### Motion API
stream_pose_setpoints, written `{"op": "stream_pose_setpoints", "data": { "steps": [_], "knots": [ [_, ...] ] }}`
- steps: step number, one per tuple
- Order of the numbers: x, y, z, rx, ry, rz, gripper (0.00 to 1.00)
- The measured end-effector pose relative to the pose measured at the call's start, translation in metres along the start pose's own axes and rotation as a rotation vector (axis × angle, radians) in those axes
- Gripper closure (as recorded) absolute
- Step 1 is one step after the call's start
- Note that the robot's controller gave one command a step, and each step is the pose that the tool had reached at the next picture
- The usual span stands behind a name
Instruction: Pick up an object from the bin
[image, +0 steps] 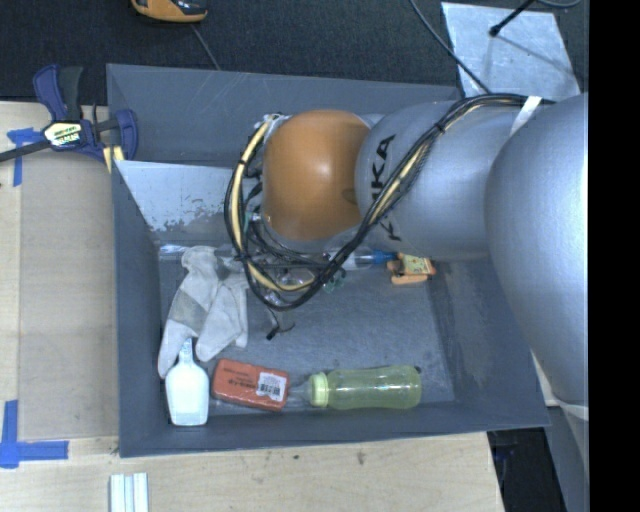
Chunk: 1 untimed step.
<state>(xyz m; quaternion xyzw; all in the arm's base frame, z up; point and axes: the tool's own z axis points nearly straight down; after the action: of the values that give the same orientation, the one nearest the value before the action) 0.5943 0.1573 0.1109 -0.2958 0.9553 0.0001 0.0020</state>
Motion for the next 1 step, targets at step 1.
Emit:
{"op": "stream_pose_setpoints", "data": {
  "steps": [1],
  "knots": [
    [0.0011, 0.0120, 0.0132, -0.001, 0.003, 0.128, 0.00]
  ]
}}
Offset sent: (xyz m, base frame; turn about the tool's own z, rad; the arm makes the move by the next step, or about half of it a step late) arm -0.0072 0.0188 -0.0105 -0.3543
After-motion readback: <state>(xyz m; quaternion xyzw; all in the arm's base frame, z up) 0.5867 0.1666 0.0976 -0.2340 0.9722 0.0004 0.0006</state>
